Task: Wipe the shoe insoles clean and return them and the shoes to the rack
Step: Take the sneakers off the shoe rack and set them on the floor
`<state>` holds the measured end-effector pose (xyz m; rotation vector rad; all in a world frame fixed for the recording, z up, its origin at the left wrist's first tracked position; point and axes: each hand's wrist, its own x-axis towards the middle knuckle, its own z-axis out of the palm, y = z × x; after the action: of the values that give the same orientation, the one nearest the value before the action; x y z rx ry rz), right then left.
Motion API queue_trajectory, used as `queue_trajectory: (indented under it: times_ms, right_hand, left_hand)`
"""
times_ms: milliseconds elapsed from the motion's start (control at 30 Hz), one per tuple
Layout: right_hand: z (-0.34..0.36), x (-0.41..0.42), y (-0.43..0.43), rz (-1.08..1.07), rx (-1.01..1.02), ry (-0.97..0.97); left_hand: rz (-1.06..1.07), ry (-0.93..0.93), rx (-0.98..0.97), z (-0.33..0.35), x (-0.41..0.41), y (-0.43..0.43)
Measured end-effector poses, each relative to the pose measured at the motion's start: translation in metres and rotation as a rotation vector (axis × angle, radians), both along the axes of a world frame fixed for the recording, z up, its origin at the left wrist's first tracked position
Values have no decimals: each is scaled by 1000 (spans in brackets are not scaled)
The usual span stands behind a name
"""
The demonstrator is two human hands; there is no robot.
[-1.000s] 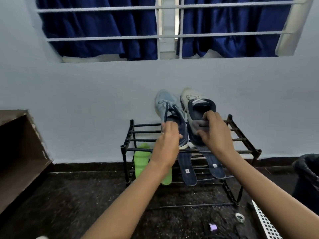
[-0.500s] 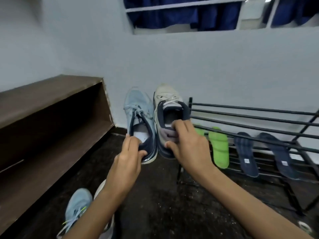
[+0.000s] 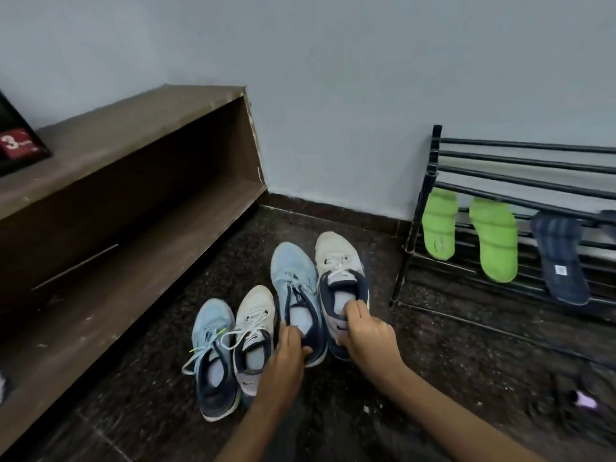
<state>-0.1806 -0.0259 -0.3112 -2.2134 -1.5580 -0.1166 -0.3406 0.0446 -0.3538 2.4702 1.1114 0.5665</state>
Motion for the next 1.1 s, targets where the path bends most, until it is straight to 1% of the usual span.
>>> queue_trajectory:
  times_ms: [67,167,300,400,500,567,633,700,767,800,900,1000,1067,1100]
  right_hand:
    - [-22,-2,1,-5,-80,9]
    - [-55,-1,7,-7,-248,33]
    - [-73,-2,13,16,-319,18]
    - [-82,0,18,-18,-417,59]
    - [-97,-1,19,21,-477,78]
    - [-102,-1,16,39,-520,53]
    - [-103,-2,10,113,-526,34]
    - [-102,-1,5,169,-496,8]
    - [-98,4,-1,169,-475,60]
    - [-93,8,-5,166,-452,81]
    - [-71,37,-20,94,-331,160]
    - [-45,81,-41,-85,-171,288]
    - [-31,112,-56,-299,-25,451]
    - [-25,128,-64,-403,56,531]
  left_hand:
    - [-8,39,-16,-21,1,2]
    - [-3,82,15,-44,5,5]
    - [42,162,-27,-65,12,7]
    - [71,198,-92,-76,12,8]
    - [86,202,-154,-81,6,10]
    - [88,226,-152,-86,3,14]
    - [112,275,-146,-87,0,17]
    - [131,362,-100,-82,-2,19]
    - [108,405,-55,-71,1,20]
    - [83,384,-29,-64,6,21]
    - [-6,241,20,-38,29,20]
    - [-59,103,30,-11,68,14]
    - [-102,10,30,5,98,6]
    - [-115,-17,1,12,113,1]
